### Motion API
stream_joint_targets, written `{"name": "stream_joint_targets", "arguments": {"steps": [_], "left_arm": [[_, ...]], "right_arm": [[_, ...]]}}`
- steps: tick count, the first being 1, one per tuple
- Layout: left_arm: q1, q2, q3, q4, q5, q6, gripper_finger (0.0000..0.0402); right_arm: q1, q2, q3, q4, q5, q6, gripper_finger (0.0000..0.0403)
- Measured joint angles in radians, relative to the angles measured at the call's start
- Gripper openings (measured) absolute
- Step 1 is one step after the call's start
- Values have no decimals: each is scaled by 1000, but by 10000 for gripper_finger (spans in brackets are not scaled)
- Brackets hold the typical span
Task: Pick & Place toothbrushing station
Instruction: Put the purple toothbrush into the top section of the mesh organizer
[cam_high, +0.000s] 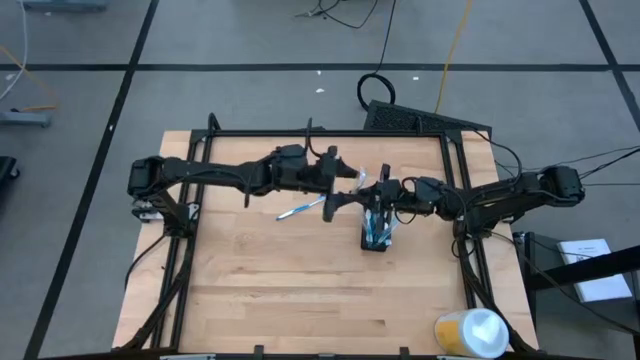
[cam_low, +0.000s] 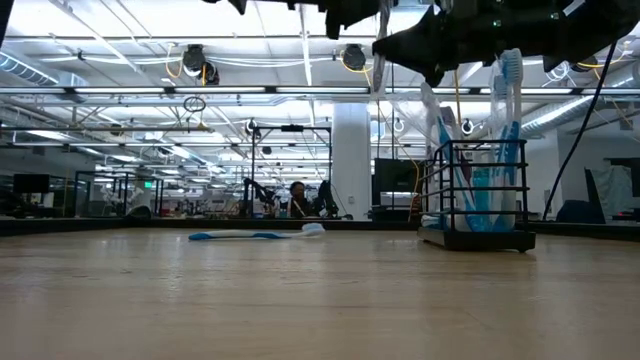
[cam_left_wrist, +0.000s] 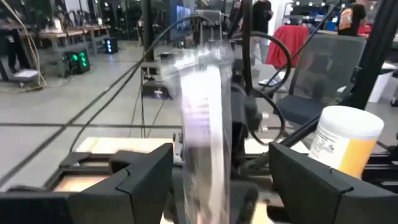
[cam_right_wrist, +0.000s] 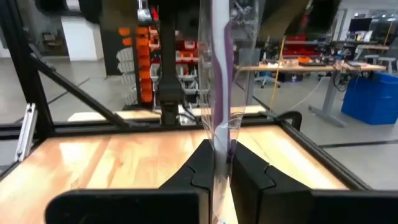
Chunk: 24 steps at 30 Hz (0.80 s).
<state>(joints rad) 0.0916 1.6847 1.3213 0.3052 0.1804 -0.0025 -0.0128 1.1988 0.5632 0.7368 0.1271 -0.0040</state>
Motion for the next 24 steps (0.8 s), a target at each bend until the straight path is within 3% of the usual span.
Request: {"name": "stream_joint_targets", "arguments": {"steps": [5,8,15,22,24], "left_arm": [[-2,12,10,-9,-6,27,266],[-2,10,11,-9,-6,23,244],[0,10,11,-26,-6,17,148],[2,10,11,-21,-7,33,22],[2,10,11,-17,-9,47,15]], "right_arm": [[0,0,0,-25,0,0,18],[1,0,0,-28,-1,0,18],[1,0,0,-31,-1,-2,18],[1,0,0,-32,-1,-4,18],[1,0,0,-31,-1,-5,18]]}}
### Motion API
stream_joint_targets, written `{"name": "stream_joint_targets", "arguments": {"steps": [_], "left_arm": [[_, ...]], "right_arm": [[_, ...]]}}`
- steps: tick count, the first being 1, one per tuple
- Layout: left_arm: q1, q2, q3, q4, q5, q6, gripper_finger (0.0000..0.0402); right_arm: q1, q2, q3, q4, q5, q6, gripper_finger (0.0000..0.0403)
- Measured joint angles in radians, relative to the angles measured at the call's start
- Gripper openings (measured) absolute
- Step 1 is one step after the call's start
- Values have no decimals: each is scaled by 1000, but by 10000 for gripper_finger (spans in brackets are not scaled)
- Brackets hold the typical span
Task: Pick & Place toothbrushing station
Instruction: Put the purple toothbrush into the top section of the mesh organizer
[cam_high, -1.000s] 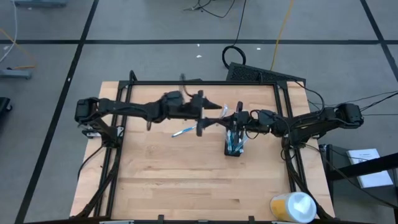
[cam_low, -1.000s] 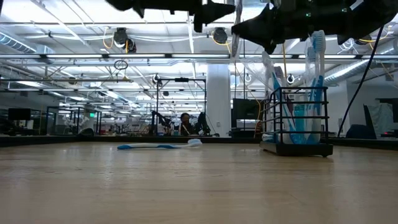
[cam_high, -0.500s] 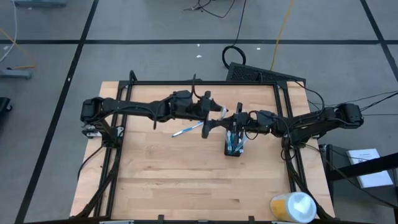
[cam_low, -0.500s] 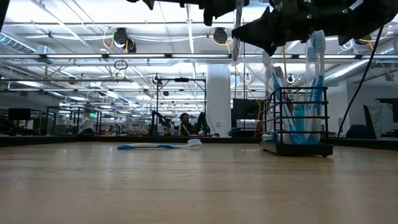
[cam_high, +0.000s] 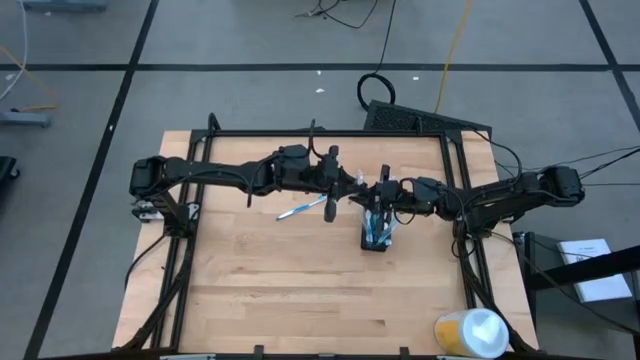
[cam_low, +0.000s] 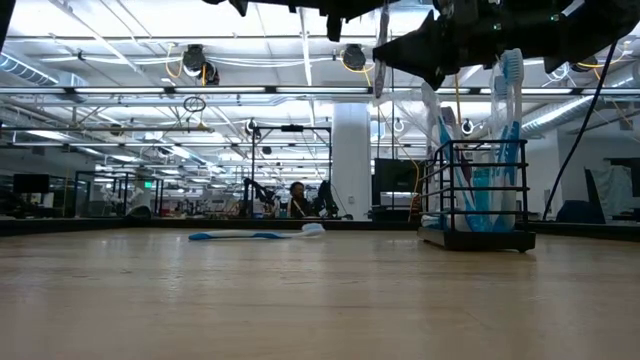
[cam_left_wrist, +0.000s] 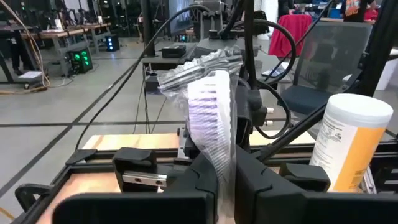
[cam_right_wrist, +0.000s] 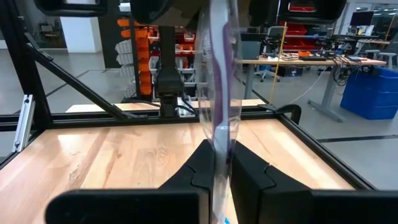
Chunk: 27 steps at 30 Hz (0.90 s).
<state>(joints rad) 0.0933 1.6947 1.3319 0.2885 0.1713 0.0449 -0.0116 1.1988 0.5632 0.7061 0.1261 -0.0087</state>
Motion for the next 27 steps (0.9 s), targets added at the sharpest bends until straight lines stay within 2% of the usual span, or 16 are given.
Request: {"name": "stream_joint_targets", "arguments": {"steps": [4,7,11,16,22,27], "left_arm": [[2,0,0,30,-18,51,17],[11,-8,0,68,0,88,13],[39,-11,0,156,85,93,13],[83,12,-28,258,148,90,13],[112,166,-55,517,265,-24,13],[129,280,-51,627,265,-94,13]], "right_arm": [[0,-13,0,-5,3,6,31],[0,-57,0,-40,3,26,84],[3,-171,0,-145,2,35,158],[26,-355,-1,-284,0,50,218],[47,-502,0,-359,1,37,240],[53,-532,0,-390,2,28,237]]}}
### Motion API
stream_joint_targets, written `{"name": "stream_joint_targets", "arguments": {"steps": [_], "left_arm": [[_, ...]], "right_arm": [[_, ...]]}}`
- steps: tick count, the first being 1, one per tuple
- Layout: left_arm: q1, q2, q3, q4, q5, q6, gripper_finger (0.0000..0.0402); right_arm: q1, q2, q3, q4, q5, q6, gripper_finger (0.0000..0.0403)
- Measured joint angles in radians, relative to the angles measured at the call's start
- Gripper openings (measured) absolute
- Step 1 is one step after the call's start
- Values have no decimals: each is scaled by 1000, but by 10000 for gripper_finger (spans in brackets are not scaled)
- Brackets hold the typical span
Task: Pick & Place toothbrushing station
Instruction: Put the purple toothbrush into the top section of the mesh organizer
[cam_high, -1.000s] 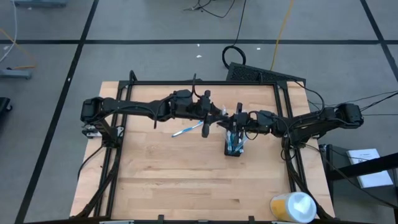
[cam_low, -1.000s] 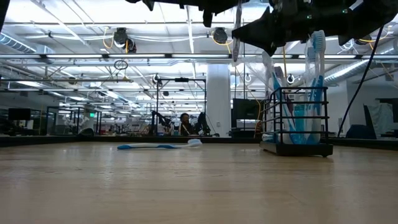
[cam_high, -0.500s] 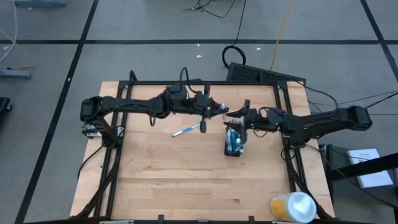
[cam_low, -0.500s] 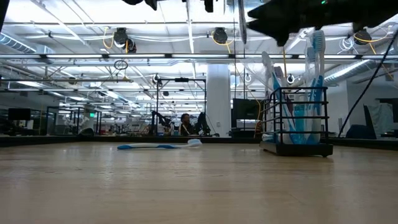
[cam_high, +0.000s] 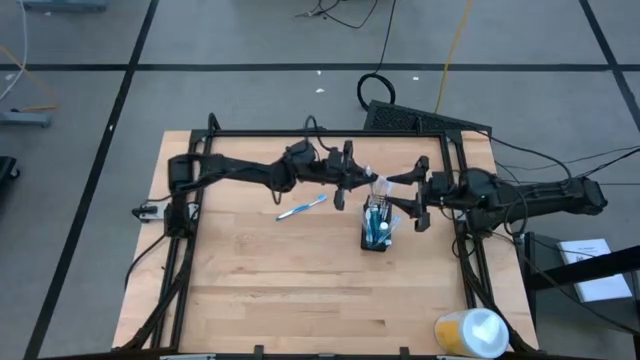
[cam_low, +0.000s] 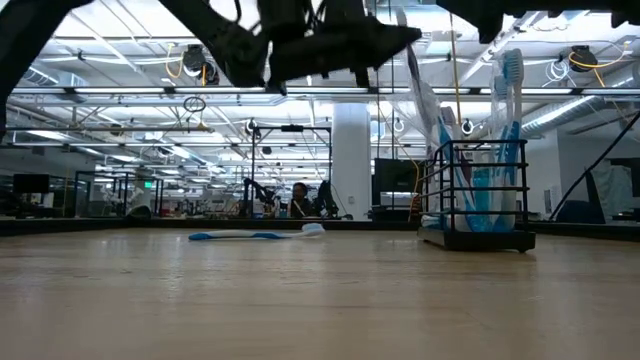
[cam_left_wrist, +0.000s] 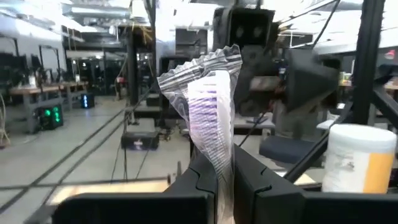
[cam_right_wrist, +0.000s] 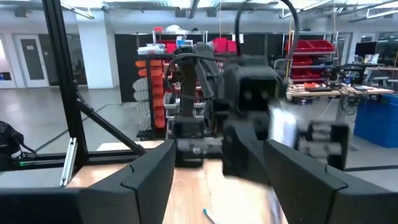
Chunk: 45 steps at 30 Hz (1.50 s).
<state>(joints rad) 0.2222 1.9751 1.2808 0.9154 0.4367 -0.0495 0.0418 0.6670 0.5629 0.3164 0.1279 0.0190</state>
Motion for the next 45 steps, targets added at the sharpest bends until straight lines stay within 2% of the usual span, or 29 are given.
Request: {"name": "stream_joint_targets", "arguments": {"steps": [11,45], "left_arm": [[9,83,2,31,-16,-14,13],[-21,95,2,-118,-56,67,13]], "right_arm": [[0,22,0,1,1,-4,227],[0,29,0,8,9,-5,220]]}}
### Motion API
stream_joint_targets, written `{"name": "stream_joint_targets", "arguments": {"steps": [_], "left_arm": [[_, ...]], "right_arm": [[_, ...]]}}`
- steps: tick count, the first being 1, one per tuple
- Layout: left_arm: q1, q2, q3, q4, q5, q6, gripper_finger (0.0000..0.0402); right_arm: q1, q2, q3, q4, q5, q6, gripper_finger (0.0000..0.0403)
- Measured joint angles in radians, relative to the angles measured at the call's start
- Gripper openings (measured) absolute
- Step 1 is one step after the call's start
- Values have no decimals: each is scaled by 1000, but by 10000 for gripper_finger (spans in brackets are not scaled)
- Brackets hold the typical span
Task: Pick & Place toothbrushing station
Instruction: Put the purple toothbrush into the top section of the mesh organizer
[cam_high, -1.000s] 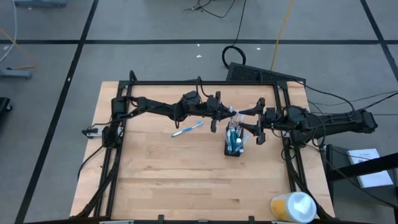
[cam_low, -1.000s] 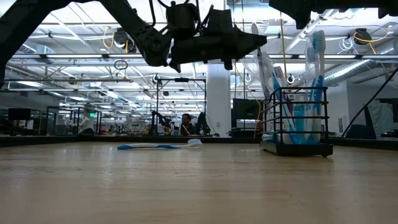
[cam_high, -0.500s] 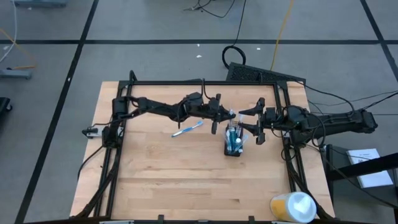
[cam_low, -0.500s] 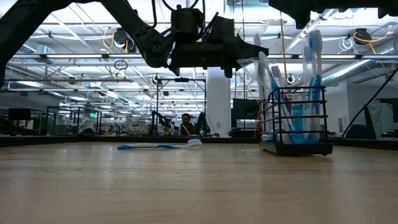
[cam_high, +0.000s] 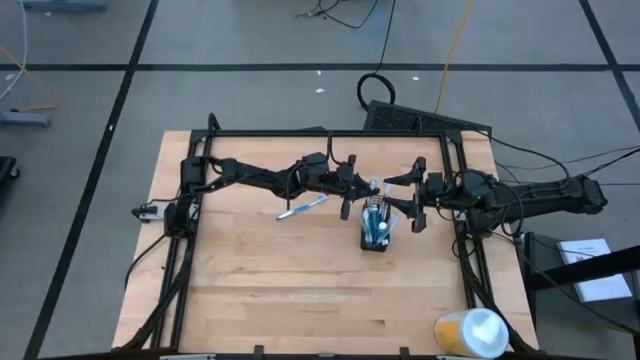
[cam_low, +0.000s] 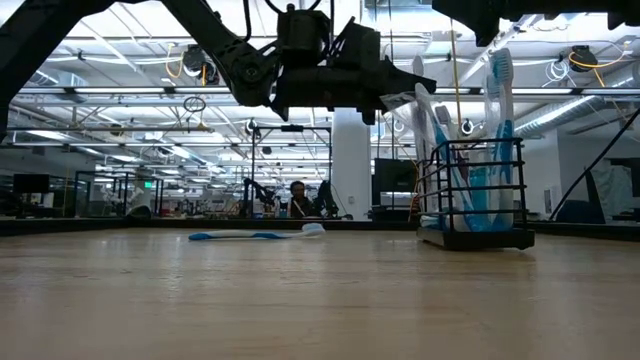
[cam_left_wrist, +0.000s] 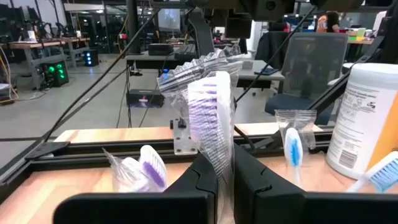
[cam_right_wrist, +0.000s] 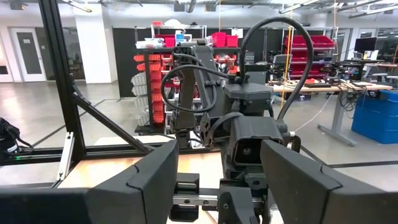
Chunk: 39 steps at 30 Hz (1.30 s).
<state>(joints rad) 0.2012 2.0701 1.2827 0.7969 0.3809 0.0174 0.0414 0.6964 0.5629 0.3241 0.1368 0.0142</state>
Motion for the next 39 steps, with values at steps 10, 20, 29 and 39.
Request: {"name": "stream_joint_targets", "arguments": {"steps": [10,20,29,39], "left_arm": [[0,49,0,42,0,-10,13],[2,124,4,121,0,-61,13],[1,124,4,110,-92,-91,60],[0,106,4,116,-95,-188,138]], "right_arm": [[0,0,0,-1,0,0,219],[0,0,0,-4,-2,0,216],[0,0,0,-4,-2,-1,217],[0,0,0,-4,-3,-3,213]]}}
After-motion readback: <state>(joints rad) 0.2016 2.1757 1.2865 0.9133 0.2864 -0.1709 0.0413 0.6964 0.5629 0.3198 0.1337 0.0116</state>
